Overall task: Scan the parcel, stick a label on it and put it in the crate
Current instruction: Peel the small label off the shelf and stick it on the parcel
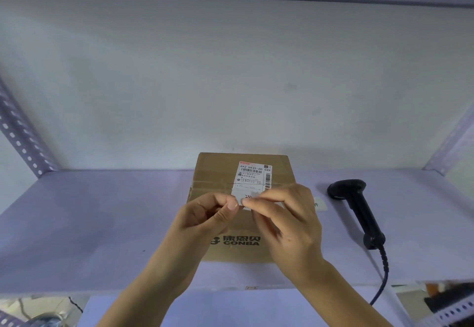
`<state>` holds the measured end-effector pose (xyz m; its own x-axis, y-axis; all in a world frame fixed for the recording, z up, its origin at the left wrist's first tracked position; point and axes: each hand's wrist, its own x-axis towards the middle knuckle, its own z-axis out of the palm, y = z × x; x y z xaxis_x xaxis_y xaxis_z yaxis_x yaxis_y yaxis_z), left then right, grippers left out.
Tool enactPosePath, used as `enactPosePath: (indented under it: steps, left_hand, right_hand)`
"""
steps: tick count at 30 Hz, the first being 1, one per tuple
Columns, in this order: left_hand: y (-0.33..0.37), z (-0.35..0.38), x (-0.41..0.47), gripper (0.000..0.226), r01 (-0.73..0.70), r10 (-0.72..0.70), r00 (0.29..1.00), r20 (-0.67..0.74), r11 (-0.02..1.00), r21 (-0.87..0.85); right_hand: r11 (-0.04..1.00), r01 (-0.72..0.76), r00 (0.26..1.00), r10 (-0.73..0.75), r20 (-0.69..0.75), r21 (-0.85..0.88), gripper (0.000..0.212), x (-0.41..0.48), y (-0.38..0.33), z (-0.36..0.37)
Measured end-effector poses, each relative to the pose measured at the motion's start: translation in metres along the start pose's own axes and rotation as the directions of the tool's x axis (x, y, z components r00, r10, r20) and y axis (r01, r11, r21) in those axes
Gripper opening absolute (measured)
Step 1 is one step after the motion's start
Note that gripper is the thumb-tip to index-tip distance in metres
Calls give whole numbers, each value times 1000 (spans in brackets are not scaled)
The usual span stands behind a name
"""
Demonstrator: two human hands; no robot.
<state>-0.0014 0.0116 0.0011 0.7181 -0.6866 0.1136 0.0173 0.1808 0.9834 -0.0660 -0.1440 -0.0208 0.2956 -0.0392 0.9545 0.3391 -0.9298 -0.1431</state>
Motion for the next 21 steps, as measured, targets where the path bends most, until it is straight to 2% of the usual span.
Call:
enactPosePath:
  steps: [8, 12, 21]
  left_hand:
    - [-1, 4, -2, 25, -39, 39, 999, -7, 998, -43]
    - [0, 7, -2, 24, -57, 57, 998, -11, 998, -29]
    - [-1, 10, -1, 20, -103, 104, 994, -39, 995, 15]
  right_hand:
    - [1000, -11, 1000, 11, 14, -18, 22, -2, 0, -4]
    - [1000, -12, 1000, 12, 7, -17, 18, -2, -1, -4]
    - [998, -62, 998, 62, 33, 2, 24, -3, -6, -3]
